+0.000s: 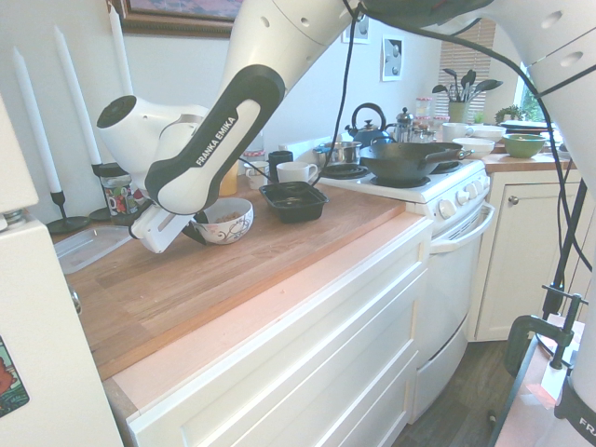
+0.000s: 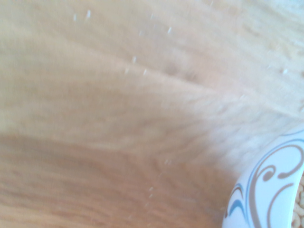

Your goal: Pour the cereal into the box

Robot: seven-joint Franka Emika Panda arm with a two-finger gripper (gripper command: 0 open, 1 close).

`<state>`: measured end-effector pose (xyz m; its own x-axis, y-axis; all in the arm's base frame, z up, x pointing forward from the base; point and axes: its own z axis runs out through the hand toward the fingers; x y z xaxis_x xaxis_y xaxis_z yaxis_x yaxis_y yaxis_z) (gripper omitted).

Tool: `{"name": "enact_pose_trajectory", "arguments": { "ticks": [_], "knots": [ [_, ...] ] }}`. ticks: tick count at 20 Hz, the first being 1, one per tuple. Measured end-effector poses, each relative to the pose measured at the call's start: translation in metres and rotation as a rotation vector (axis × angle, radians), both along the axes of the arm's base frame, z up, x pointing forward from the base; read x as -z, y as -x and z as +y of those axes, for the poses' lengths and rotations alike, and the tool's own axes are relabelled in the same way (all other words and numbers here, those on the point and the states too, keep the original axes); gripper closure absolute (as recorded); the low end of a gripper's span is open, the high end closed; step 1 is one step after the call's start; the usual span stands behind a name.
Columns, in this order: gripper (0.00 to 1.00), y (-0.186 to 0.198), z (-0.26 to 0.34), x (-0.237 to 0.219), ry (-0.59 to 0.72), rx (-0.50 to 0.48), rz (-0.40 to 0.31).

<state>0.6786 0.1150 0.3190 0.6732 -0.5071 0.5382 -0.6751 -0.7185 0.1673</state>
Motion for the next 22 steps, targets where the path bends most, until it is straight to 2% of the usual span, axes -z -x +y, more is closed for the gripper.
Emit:
{"name": "enact_pose_trajectory", "arguments": {
  "ticks": [5, 10, 22],
  "knots": [
    [1.00, 0.000, -0.011, -0.069, -0.078, 0.024, -0.048],
    [1.00, -0.010, -0.062, -0.124, -0.217, 0.072, -0.044],
    [1.00, -0.030, -0.186, -0.161, -0.602, 0.127, 0.008]
  ]
}}
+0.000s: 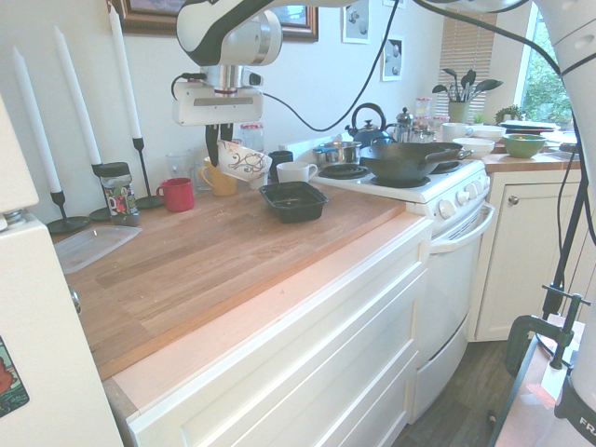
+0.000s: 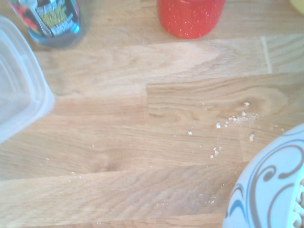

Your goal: Pour the cereal into the box

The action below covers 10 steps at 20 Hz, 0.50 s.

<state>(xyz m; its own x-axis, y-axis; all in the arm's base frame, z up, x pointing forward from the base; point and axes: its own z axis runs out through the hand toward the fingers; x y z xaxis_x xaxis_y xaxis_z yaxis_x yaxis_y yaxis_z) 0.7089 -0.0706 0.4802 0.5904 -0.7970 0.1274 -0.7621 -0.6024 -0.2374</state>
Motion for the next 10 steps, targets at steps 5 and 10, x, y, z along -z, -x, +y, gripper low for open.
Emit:
{"name": "enact_pose_trajectory", "arguments": {
  "ticks": [5, 10],
  "knots": [
    [1.00, -0.006, -0.070, 0.000, -0.117, 0.040, 0.012],
    [1.00, -0.002, -0.113, 0.011, -0.280, 0.059, 0.018]
  ]
}}
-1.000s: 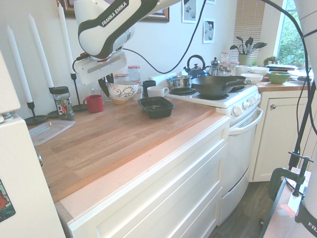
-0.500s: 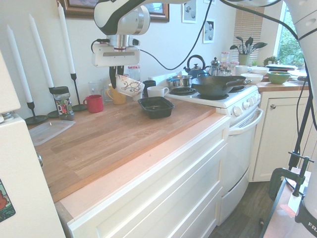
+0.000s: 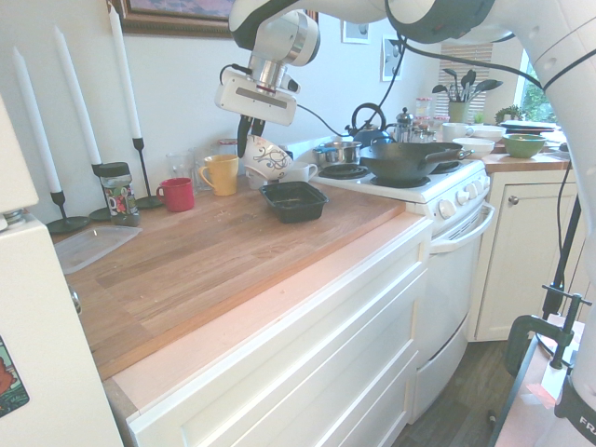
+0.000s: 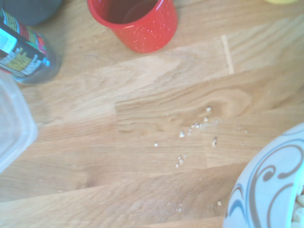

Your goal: Pour the cereal into the box

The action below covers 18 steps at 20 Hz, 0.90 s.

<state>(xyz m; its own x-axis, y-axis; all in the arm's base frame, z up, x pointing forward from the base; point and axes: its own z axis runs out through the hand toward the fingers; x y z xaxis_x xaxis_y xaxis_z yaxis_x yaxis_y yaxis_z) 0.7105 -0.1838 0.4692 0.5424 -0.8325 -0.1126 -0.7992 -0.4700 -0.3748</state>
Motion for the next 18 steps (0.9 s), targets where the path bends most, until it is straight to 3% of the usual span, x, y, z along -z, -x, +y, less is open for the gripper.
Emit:
{"name": "enact_pose_trajectory", "arguments": {
  "ticks": [10, 18],
  "knots": [
    [1.00, 0.016, -0.064, 0.062, -0.360, 0.001, -0.051],
    [1.00, 0.022, -0.076, 0.064, -0.443, -0.024, -0.121]
  ]
}}
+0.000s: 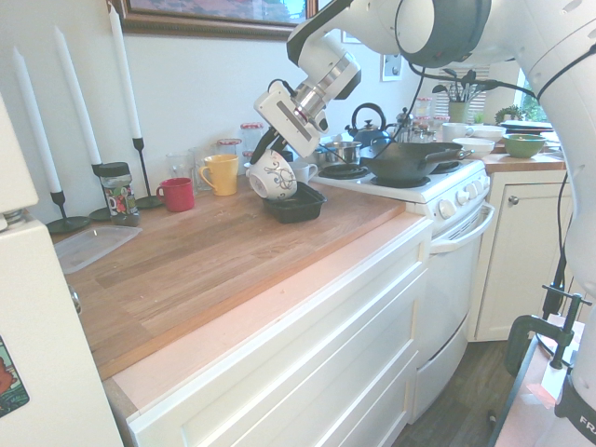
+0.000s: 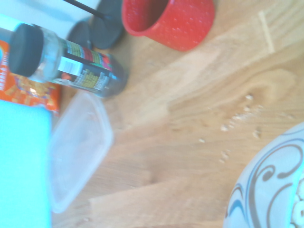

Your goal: Pour the cereal into the box

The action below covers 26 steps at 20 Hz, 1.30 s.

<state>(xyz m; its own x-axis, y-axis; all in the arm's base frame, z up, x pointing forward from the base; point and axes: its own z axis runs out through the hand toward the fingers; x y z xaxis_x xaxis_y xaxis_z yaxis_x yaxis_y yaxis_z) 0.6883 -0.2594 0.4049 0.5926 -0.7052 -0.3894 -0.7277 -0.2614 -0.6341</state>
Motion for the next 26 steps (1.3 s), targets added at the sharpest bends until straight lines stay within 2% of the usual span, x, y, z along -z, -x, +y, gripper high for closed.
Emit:
{"name": "enact_pose_trajectory", "arguments": {
  "ticks": [15, 21, 26],
  "knots": [
    [1.00, 0.026, -0.032, 0.006, -0.247, -0.008, -0.129],
    [1.00, 0.036, -0.040, 0.026, -0.320, 0.004, -0.165],
    [1.00, 0.045, -0.046, 0.041, -0.406, 0.016, -0.231]
  ]
}}
